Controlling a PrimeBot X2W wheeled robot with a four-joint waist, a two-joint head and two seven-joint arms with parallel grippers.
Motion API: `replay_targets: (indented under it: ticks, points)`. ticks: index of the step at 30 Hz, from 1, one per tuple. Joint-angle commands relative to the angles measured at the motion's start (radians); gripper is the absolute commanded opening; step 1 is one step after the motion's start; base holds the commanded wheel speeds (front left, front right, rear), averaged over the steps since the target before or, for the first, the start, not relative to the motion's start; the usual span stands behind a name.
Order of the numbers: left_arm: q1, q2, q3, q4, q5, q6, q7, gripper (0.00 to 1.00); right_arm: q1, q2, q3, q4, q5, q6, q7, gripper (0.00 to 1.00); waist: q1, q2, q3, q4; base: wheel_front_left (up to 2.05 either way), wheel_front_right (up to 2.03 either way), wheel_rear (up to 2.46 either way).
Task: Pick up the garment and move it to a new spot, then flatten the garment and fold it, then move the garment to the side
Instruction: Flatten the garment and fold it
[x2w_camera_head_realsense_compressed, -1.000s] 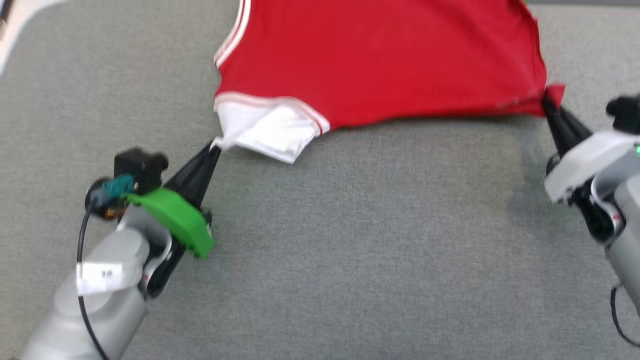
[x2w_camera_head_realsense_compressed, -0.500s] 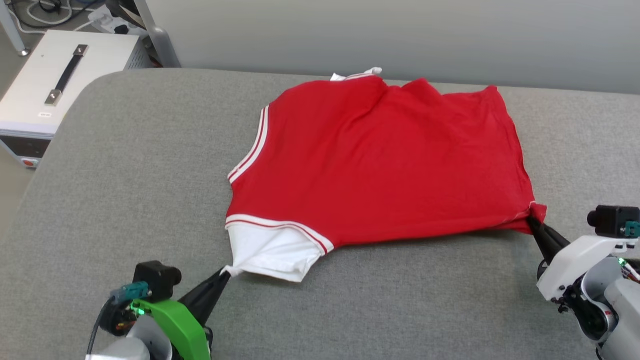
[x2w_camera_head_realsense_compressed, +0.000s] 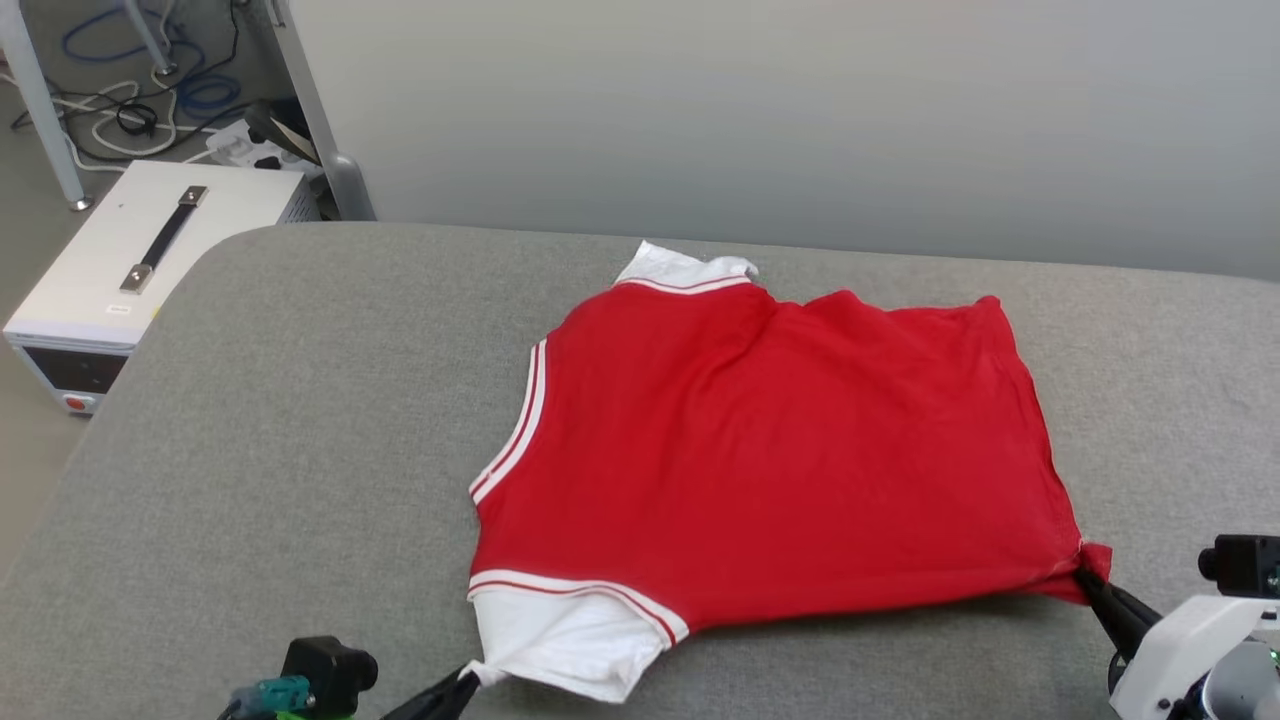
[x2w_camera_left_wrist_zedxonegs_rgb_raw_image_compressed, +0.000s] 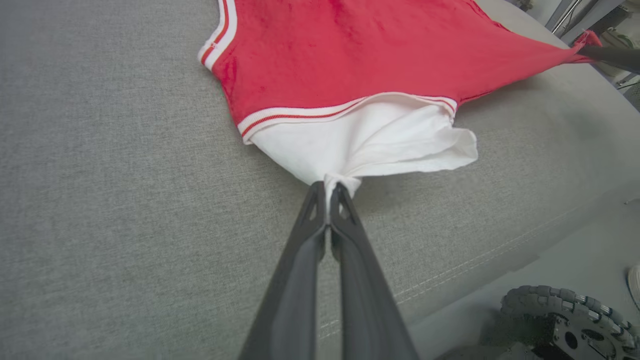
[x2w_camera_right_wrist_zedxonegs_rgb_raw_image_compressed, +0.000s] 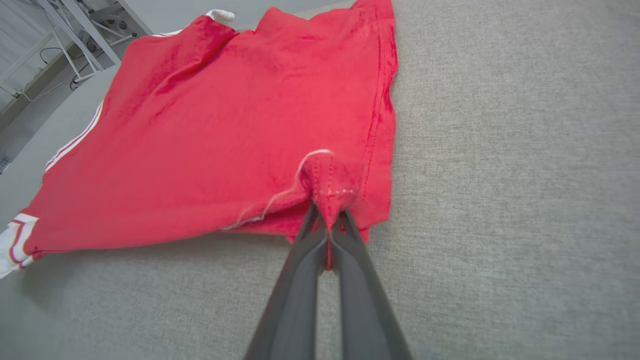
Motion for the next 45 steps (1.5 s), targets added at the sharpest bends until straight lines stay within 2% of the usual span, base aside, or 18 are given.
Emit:
replay_targets:
  ticks: [1, 11, 12, 17, 23, 31, 45]
  points:
    - [0.026, 0.011, -0.005, -0.018, -0.016, 0.002, 0.005, 0.0, 0.03, -0.013, -0.002, -0.016, 0.003, -0.001, 0.009, 0.0, 0.0001, 0.0, -0.024, -0.007, 0.0, 0.0, 0.0]
    - [0.139, 0.073, -0.03, -0.138, -0.059, 0.01, 0.022, 0.0, 0.241, -0.058, -0.065, -0.145, -0.103, -0.001, 0.05, 0.0, 0.0001, 0.0, -0.074, -0.024, 0.0, 0.0, 0.0]
    - [0.158, 0.102, -0.021, -0.195, -0.051, 0.029, 0.005, 0.0, 0.332, -0.046, -0.166, -0.236, -0.139, -0.001, 0.067, 0.0, 0.0001, 0.0, -0.061, -0.033, 0.0, 0.0, 0.0]
    - [0.114, 0.117, 0.019, -0.234, -0.024, 0.047, -0.021, 0.0, 0.356, -0.031, -0.273, -0.324, -0.187, -0.001, 0.1, 0.0, 0.0001, 0.0, -0.02, -0.04, 0.0, 0.0, 0.0]
    - [-0.005, 0.113, 0.071, -0.25, -0.013, 0.051, -0.006, 0.0, 0.338, 0.01, -0.383, -0.424, -0.224, -0.001, 0.189, 0.0, 0.0001, 0.0, 0.04, -0.041, 0.0, 0.0, 0.0]
    - [-0.183, 0.075, 0.077, -0.167, 0.005, 0.028, 0.078, 0.0, 0.249, 0.065, -0.42, -0.46, -0.316, -0.001, 0.305, 0.0, 0.0001, 0.0, 0.123, -0.058, 0.0, 0.0, 0.0]
    - [-0.375, -0.001, 0.012, 0.069, 0.021, -0.007, 0.154, 0.0, 0.093, 0.117, -0.427, -0.366, -0.411, -0.001, 0.404, 0.0, 0.0001, 0.0, 0.246, -0.081, 0.0, 0.0, 0.0]
